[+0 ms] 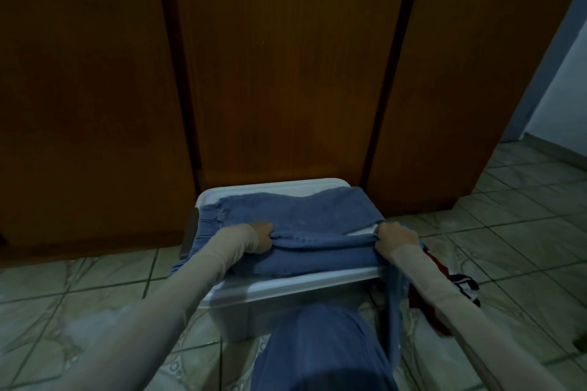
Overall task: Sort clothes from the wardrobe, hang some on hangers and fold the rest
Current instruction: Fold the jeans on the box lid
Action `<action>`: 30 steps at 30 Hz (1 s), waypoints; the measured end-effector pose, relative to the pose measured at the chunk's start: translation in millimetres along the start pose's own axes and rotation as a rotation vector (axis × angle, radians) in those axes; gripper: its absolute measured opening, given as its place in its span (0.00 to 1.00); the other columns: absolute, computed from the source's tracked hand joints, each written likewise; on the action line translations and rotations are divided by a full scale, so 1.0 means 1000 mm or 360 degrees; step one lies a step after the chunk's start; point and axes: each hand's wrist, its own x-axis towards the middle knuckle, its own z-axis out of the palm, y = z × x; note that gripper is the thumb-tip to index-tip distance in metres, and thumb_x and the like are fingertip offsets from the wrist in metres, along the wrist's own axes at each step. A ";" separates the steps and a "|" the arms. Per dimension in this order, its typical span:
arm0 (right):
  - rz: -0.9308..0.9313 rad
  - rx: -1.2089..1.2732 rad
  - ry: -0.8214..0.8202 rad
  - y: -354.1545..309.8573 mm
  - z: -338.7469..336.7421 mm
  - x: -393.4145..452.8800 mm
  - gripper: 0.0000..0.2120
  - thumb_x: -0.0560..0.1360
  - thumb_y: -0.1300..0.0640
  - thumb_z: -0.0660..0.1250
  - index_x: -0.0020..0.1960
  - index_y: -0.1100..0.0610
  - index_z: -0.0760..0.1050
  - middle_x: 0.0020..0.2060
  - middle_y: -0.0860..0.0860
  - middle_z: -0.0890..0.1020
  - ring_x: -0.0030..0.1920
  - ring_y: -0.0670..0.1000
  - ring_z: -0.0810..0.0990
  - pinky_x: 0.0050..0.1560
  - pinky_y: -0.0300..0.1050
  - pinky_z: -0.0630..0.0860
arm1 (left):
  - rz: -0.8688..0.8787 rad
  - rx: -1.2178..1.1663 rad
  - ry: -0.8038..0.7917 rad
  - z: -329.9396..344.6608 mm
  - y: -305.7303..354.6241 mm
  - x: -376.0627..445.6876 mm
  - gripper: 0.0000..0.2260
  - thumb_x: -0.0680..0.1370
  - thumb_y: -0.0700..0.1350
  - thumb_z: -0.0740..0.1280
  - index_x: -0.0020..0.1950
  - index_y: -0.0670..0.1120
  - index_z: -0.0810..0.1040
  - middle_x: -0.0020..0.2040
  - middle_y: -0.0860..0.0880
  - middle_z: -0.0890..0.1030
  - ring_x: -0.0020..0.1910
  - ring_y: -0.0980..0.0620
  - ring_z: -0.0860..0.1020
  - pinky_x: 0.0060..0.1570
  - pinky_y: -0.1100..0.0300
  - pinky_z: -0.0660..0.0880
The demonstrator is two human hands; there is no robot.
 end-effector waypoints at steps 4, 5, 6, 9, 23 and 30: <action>0.0089 0.0339 -0.0123 0.008 -0.012 0.019 0.18 0.76 0.48 0.59 0.60 0.58 0.72 0.59 0.57 0.77 0.57 0.57 0.76 0.55 0.46 0.70 | -0.0065 0.0003 0.0025 -0.020 -0.006 0.010 0.17 0.81 0.43 0.55 0.69 0.41 0.67 0.69 0.41 0.68 0.66 0.44 0.69 0.64 0.53 0.66; 0.0098 0.0388 -0.0158 0.010 -0.014 0.025 0.20 0.75 0.44 0.59 0.60 0.57 0.71 0.58 0.57 0.77 0.56 0.57 0.76 0.55 0.46 0.71 | -0.0064 -0.0015 0.0029 -0.025 -0.007 0.014 0.16 0.81 0.43 0.55 0.67 0.42 0.68 0.68 0.42 0.70 0.64 0.44 0.71 0.62 0.53 0.68; 0.0111 0.0418 -0.0183 0.010 -0.016 0.031 0.24 0.75 0.40 0.59 0.60 0.57 0.71 0.58 0.56 0.76 0.55 0.57 0.76 0.56 0.47 0.72 | -0.0053 -0.0031 0.0057 -0.031 -0.008 0.019 0.15 0.81 0.43 0.55 0.66 0.42 0.69 0.66 0.42 0.72 0.61 0.44 0.73 0.59 0.54 0.70; 0.0127 0.0480 -0.0201 0.008 -0.027 0.051 0.30 0.71 0.32 0.59 0.57 0.57 0.72 0.54 0.55 0.77 0.52 0.56 0.77 0.52 0.47 0.73 | -0.0043 -0.0045 0.0252 -0.048 -0.010 0.033 0.14 0.79 0.42 0.58 0.65 0.43 0.71 0.62 0.43 0.74 0.57 0.44 0.75 0.54 0.54 0.73; 0.0126 0.0126 0.0156 -0.037 -0.015 0.153 0.20 0.77 0.40 0.57 0.57 0.54 0.74 0.51 0.53 0.78 0.51 0.53 0.78 0.52 0.45 0.70 | -0.0353 -0.0138 0.0949 -0.015 -0.031 0.137 0.15 0.80 0.40 0.55 0.67 0.43 0.64 0.65 0.44 0.70 0.65 0.45 0.68 0.66 0.49 0.61; 0.0033 0.0026 0.0255 -0.040 0.008 0.157 0.18 0.74 0.53 0.64 0.63 0.52 0.68 0.59 0.52 0.75 0.62 0.53 0.70 0.65 0.54 0.61 | 0.0186 0.0106 0.0793 0.016 0.004 0.146 0.25 0.83 0.52 0.48 0.77 0.49 0.44 0.78 0.45 0.43 0.76 0.48 0.42 0.70 0.43 0.33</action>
